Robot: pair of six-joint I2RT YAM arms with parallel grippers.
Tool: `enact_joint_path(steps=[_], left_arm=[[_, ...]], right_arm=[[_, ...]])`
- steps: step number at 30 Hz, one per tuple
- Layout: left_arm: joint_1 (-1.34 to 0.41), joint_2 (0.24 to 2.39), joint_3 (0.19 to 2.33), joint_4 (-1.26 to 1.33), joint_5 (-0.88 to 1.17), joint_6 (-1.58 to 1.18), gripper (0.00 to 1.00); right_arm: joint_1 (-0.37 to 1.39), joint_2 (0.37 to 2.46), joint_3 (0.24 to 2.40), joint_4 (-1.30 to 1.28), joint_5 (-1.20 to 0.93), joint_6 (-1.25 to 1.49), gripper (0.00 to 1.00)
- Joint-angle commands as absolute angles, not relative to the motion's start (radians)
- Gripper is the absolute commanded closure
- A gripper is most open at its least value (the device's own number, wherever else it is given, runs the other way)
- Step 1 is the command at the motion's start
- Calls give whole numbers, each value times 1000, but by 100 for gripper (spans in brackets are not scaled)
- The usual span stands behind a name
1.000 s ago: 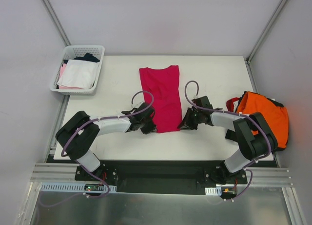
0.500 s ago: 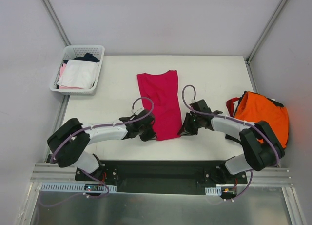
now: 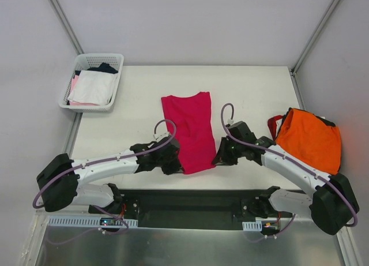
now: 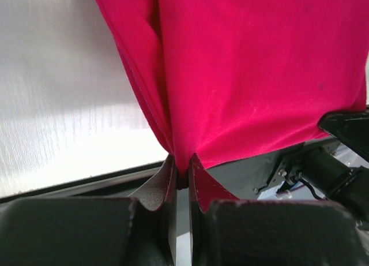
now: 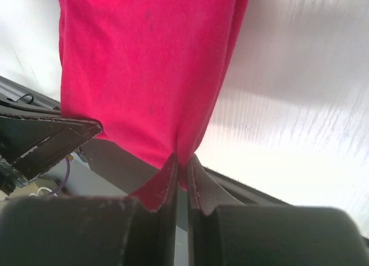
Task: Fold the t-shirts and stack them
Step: Fold the tshirt
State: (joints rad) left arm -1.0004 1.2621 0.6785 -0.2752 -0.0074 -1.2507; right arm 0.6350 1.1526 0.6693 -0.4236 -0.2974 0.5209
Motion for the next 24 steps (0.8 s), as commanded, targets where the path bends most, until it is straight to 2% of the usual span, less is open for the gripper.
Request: enact_joint_path(steps=[1,8,14,24], left_arm=[[-1017,1204,756,-451,-64,-1243,100],[-1034,1167,943,-607,-115,-1190,100],[-1037,1154,1021,-712,-153,-1158,100],[-1037,1160,1106,-773,-189,-1149,100]], right_arm=[[640,1085,738,-538,-227,540,94],[653,1036,825,-620,-206,551,94],[663,1003,877,-673,-175,548,94],[664,1094,1026,-715,-155,485,94]])
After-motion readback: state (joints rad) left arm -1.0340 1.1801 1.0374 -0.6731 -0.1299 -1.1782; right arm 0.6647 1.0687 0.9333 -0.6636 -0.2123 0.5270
